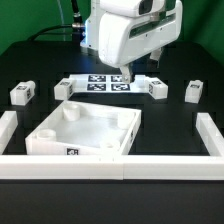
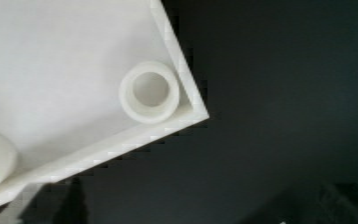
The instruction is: Assemble square table
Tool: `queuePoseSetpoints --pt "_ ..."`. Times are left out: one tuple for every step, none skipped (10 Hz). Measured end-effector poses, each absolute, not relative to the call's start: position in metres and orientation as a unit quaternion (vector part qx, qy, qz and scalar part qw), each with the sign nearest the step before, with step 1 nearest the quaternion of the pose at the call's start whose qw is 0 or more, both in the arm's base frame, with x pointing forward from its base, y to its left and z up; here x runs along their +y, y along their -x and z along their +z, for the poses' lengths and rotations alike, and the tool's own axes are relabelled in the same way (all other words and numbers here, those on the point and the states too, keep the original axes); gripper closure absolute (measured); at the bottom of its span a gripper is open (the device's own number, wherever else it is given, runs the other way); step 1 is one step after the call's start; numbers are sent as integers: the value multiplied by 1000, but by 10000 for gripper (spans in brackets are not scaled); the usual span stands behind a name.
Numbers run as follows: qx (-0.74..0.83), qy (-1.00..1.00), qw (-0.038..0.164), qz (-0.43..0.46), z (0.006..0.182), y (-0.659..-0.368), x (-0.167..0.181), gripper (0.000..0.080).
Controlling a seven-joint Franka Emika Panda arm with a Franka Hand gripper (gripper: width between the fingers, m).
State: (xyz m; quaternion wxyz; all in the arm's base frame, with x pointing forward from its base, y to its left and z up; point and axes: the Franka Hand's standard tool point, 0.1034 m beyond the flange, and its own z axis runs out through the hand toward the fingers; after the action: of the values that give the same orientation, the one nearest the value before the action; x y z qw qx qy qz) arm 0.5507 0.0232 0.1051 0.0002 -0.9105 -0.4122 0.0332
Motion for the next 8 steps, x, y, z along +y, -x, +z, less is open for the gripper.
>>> queuePoseSetpoints --pt "-412 910 0 33 105 -551 23 150" --pt "-412 910 0 33 105 -551 23 150" --pt "-412 911 0 33 105 -551 23 150" --pt "-412 911 1 34 104 -550 23 150" --pt "-434 900 -2 25 102 -551 19 150" --pt "-462 887 -6 15 91 -542 4 150" --pt "-492 870 -8 15 83 -533 -13 150" --pt "-511 860 -13 9 78 -531 -25 150"
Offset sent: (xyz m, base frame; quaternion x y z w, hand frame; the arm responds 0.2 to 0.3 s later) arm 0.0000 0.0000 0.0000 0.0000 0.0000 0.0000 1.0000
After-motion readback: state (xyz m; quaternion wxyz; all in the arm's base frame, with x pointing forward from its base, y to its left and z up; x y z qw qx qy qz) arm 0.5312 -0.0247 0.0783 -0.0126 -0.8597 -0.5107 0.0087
